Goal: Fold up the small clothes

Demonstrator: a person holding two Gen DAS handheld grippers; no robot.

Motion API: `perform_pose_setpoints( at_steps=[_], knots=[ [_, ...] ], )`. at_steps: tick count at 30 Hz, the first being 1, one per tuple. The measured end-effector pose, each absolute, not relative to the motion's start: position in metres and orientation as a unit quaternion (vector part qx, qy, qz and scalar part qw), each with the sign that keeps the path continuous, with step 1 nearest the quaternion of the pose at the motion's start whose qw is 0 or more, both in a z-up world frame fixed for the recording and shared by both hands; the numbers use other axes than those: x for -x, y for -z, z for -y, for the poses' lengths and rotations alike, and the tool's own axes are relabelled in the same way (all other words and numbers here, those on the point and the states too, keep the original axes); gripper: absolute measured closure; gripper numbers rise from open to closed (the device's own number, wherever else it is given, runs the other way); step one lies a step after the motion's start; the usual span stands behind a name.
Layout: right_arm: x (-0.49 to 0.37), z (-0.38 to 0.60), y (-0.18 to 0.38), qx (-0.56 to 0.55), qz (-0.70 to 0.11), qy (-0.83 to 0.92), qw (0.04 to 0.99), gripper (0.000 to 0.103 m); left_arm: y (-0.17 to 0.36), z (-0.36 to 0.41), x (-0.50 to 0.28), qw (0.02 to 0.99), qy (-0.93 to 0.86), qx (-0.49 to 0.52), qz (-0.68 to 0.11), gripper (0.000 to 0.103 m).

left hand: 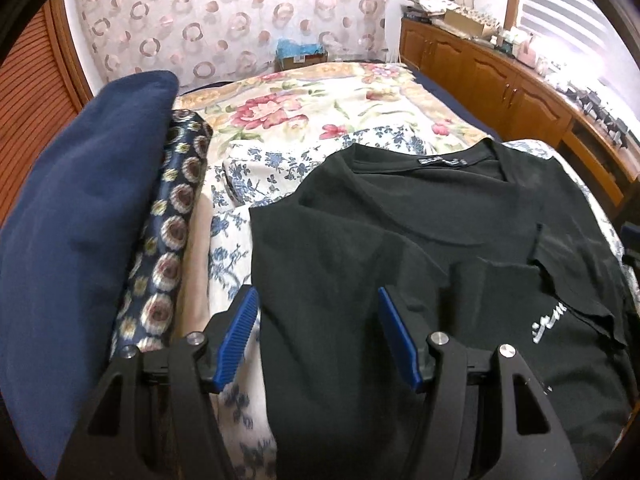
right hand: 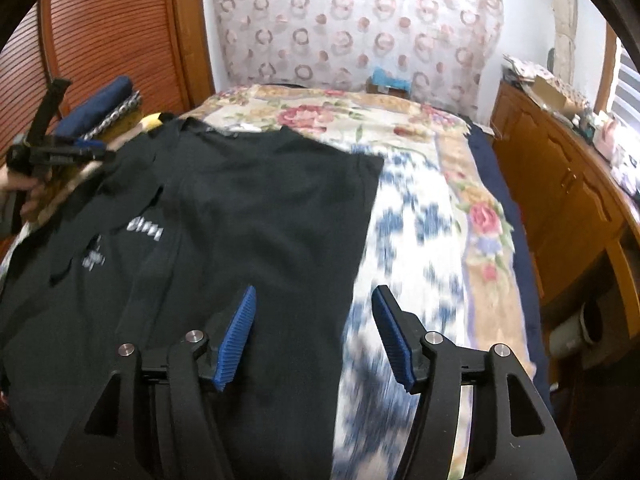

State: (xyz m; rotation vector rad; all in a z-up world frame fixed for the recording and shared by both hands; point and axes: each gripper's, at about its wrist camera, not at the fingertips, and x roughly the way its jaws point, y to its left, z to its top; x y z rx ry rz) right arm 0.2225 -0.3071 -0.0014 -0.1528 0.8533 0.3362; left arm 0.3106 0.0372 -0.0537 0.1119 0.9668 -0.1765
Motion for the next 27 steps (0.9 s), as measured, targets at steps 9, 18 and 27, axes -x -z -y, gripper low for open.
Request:
perform_pose_setpoints(
  at_steps=[9, 18, 27],
  knots=[
    [-0.305, 0.304, 0.022, 0.063, -0.441, -0.165, 0.880, 0.041, 0.069, -0.033, -0.329, 0.876, 0.064, -0.107, -0.465, 0.041],
    [-0.327, 0.294, 0.034, 0.075, -0.443, -0.158, 0.879, 0.040, 0.071, -0.035, -0.334, 0.875, 0.064, -0.105, -0.469, 0.041],
    [-0.328, 0.295, 0.032, 0.077, -0.444, -0.184, 0.873, 0.053, 0.069, -0.045, -0.338, 0.866, 0.095, -0.049, -0.489, 0.069]
  ],
)
